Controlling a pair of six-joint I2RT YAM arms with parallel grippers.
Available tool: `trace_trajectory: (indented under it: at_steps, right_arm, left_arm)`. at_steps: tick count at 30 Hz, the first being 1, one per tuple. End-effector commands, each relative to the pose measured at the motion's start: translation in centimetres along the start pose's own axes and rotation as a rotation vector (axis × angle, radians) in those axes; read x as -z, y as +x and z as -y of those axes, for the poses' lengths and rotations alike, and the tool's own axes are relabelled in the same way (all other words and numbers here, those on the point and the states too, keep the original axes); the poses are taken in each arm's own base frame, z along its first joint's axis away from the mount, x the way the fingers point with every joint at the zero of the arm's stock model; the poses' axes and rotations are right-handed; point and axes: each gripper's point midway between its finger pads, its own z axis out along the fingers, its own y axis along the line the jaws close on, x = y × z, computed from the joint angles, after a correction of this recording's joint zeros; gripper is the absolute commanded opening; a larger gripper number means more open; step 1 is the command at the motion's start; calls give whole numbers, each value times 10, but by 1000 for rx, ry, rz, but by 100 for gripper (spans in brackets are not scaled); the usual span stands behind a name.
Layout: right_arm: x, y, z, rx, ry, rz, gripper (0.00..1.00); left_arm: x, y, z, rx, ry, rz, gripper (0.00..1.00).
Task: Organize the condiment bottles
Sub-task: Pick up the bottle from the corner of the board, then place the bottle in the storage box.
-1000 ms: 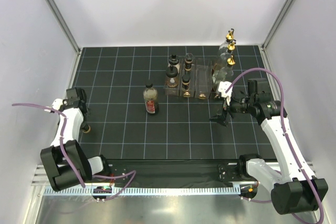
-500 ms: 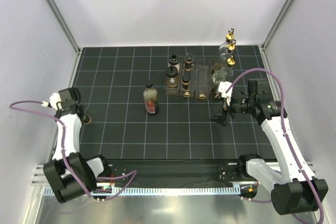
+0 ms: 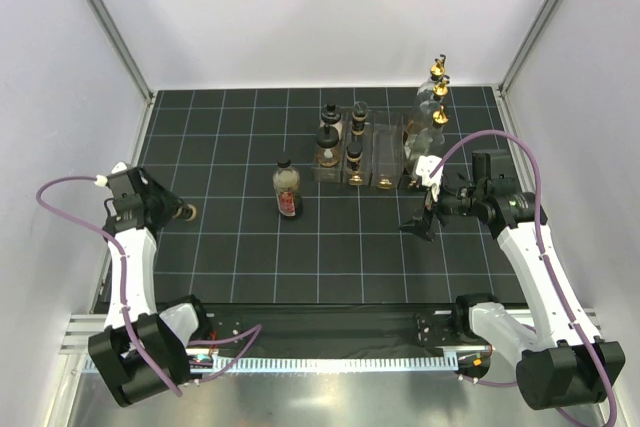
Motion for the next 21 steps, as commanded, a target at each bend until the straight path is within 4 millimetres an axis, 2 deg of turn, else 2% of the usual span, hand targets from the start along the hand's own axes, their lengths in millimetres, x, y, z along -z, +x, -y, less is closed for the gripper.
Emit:
trace_trajectory:
  at_steps: [1,12,21]
  right_arm:
    - [3,-9,1,36,0,29,100]
    - [1,-8,1,32,-5,26,100]
    - [1,-8,1,28,-8,27,100]
  left_arm:
    - [17,-16,42,-83,193,40,0]
    - [51,-29,91,-181,359,58,0]
    - [88,-36,130,-235,511,68,0]
